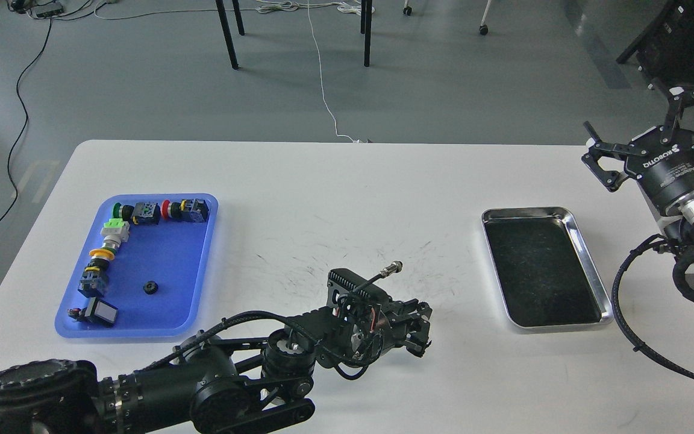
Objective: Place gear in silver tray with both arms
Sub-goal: 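Carry the black gear with the left gripper toward the silver tray, then release the gear on the table near the silver tray, retract left arm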
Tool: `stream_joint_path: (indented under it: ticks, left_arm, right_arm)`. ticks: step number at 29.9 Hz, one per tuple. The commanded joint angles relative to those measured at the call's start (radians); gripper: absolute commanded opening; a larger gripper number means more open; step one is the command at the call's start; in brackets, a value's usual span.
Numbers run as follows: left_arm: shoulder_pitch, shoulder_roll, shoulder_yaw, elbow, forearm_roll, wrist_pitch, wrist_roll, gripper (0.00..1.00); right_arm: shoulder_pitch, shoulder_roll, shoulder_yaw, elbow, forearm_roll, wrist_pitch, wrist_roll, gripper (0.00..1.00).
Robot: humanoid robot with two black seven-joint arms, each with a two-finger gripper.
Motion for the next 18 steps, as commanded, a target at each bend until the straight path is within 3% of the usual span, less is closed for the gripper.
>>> stream_joint_path:
  ticks: [1, 2, 3, 8, 12, 18]
  left_arm:
    - [0.0, 0.0, -0.001, -0.006, -0.003, 0.023, 0.003, 0.75]
    - [0.0, 0.0, -0.003, -0.011, -0.011, 0.032, 0.005, 0.91]
    - [-0.002, 0.0, -0.003, -0.014, -0.012, 0.038, 0.006, 1.0]
    - [-0.019, 0.0, -0.033, -0.031, -0.017, 0.064, 0.011, 1.0]
    - [-0.017, 0.0, -0.212, -0.043, -0.121, 0.106, 0.019, 1.0]
    - [-0.017, 0.0, -0.484, -0.149, -0.435, 0.194, 0.072, 1.0]
  right_arm:
    - [0.001, 0.001, 0.0, -0.003, 0.0, 0.0, 0.0, 0.99]
    - [0.0, 0.003, 0.0, -0.005, -0.002, 0.002, 0.0, 0.99]
    - [0.0, 0.004, 0.0, -0.006, -0.002, 0.002, 0.0, 0.99]
    - [0.001, 0.007, 0.001, -0.005, -0.002, 0.002, 0.0, 0.99]
    - [0.001, 0.003, 0.001, -0.006, -0.002, 0.006, -0.005, 0.99]
    - [0.015, 0.001, -0.002, -0.003, -0.002, 0.006, -0.005, 0.99]
